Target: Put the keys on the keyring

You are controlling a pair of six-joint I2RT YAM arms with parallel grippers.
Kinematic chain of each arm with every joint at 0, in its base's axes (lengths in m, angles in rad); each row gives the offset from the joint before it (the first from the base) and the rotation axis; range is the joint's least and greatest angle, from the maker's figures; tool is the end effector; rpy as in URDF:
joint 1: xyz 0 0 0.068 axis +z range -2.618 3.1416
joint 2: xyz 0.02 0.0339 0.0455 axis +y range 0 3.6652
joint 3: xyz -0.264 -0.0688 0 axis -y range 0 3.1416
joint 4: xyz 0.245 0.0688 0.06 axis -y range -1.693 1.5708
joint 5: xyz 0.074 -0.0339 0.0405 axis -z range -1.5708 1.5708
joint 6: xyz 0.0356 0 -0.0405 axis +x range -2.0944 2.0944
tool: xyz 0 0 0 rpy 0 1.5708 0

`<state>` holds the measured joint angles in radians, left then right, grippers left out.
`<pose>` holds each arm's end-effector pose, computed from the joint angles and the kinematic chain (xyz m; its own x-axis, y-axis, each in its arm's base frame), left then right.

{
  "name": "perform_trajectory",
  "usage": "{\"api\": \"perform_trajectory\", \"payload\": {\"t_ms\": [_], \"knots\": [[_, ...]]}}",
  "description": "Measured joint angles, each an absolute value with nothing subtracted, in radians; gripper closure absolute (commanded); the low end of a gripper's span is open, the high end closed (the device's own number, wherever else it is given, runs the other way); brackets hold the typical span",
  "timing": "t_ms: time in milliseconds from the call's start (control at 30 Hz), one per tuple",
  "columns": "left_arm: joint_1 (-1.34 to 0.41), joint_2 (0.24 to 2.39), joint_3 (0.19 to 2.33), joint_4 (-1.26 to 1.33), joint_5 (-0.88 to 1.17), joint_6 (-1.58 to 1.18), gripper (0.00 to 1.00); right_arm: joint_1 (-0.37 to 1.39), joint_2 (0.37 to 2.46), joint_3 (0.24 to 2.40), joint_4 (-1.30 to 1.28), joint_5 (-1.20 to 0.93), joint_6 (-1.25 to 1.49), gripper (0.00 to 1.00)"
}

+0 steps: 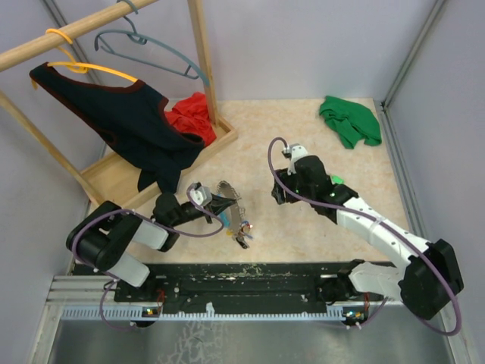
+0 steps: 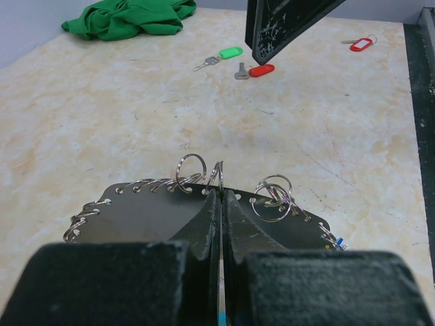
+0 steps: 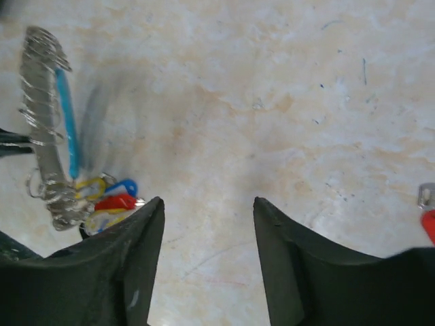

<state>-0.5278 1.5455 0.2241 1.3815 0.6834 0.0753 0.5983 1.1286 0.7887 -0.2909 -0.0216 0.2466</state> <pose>0.1903 -0.1369 0.1609 0.1221 -0.0036 -0.9925 0.9285 0.3537 0.1129 0.2033 0.1395 0.2624 -0.6136 -0.1229 -0.7800 -0.4411 0.8727 0.2095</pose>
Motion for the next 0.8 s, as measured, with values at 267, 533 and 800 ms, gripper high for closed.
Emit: {"api": "perform_trajectory", "payload": {"t_ms": [267,533,800], "knots": [[-0.528,1.558,0.224,1.426,0.669,0.071,1.0,0.461,1.23,0.815,-0.378,0.006,0.285,0.04],[-0.528,1.558,0.224,1.431,0.662,0.071,1.0,0.368,1.295,0.819,-0.407,0.139,0.303,0.08],[-0.528,1.558,0.22,1.46,0.662,0.072,1.0,0.254,1.372,0.819,-0.405,0.252,0.363,0.3]]}}
